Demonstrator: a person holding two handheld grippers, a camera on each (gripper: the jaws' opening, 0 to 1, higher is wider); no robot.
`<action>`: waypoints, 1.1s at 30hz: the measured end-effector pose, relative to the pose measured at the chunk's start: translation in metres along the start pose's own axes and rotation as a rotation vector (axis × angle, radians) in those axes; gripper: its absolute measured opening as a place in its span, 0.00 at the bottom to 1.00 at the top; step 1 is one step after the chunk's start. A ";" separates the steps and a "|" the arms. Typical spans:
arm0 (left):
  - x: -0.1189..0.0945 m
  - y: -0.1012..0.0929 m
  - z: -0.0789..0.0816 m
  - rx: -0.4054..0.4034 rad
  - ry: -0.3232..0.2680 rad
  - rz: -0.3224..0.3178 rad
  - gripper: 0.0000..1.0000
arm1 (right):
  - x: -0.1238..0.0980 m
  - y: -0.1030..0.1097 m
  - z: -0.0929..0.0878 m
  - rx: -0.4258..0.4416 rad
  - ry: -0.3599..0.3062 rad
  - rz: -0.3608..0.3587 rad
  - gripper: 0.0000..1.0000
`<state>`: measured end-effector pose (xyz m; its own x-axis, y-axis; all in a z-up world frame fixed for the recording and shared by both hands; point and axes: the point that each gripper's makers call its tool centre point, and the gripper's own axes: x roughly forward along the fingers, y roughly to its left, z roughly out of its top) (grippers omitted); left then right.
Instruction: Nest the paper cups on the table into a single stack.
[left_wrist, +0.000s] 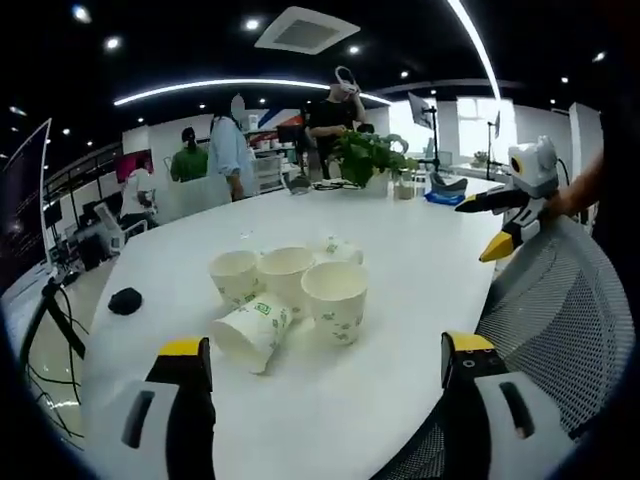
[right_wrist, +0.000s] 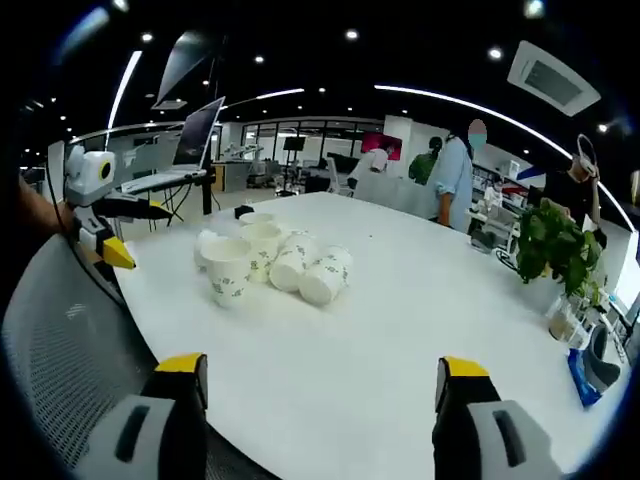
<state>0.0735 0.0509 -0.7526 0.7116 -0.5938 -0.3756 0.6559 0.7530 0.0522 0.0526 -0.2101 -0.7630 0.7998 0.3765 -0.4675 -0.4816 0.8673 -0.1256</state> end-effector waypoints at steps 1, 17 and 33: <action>0.000 0.001 0.000 0.005 0.000 0.005 0.94 | 0.000 0.000 0.001 0.004 -0.005 0.001 0.97; -0.001 0.004 0.002 0.006 -0.006 0.024 0.94 | 0.001 0.002 0.004 0.019 -0.024 0.010 0.99; -0.001 0.006 0.002 0.017 -0.004 0.039 0.93 | 0.001 0.000 0.004 0.022 -0.027 0.004 0.98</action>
<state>0.0768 0.0558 -0.7503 0.7377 -0.5653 -0.3692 0.6318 0.7707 0.0824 0.0545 -0.2086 -0.7601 0.8072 0.3887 -0.4443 -0.4775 0.8724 -0.1043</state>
